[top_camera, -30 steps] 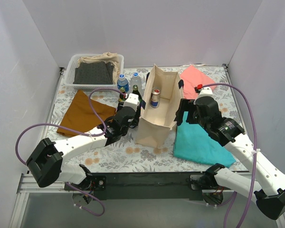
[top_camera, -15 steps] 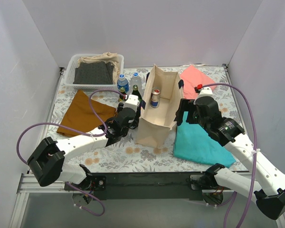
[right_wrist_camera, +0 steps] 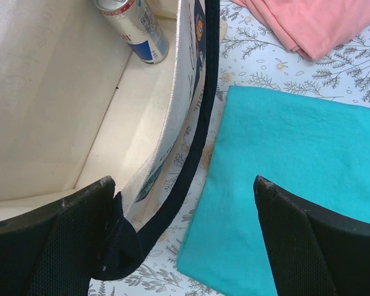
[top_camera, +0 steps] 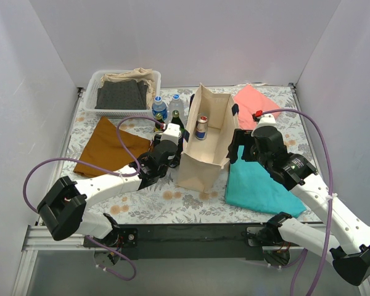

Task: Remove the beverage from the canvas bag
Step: Place the drink at the center of the board.

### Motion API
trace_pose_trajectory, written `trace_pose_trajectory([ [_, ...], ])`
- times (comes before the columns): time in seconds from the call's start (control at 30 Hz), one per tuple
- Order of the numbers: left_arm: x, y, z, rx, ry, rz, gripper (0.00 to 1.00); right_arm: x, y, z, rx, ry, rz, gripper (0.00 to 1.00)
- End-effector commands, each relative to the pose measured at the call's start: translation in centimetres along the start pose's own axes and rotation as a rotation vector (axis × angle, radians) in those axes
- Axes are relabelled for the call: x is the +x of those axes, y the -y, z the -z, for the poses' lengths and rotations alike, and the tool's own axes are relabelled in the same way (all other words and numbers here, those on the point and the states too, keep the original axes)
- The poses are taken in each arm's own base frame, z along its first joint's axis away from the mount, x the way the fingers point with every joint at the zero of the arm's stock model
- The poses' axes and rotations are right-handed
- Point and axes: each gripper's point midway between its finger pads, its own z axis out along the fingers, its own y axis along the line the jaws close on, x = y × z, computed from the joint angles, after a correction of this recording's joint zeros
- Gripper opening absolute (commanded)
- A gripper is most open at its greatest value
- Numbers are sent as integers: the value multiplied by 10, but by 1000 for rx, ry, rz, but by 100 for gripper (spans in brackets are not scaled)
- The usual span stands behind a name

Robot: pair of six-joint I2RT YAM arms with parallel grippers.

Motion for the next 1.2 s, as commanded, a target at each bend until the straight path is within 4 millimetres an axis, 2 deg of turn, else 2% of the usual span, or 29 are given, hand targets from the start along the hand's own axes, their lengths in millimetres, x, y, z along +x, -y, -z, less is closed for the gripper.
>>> trace_pose_trajectory([
  [0.0, -34, 2, 5, -3, 88, 64, 29, -5, 2, 1, 9, 22, -10, 98],
  [0.27, -45, -6, 11, -39, 110, 60, 43, -6, 3, 2, 11, 28, -10, 98],
  [0.5, -66, -9, 21, -32, 149, 85, 51, -6, 2, 1, 8, 24, -12, 98],
  [0.63, -68, -7, 20, -27, 151, 82, 53, -5, 1, 1, 2, 22, -14, 98],
  [1.0, -46, 1, 10, -8, 97, 94, 53, -6, 2, 3, 3, 30, -13, 98],
  [1.17, -43, 6, 8, 5, 87, 100, 58, -7, 2, 4, 1, 31, -13, 98],
])
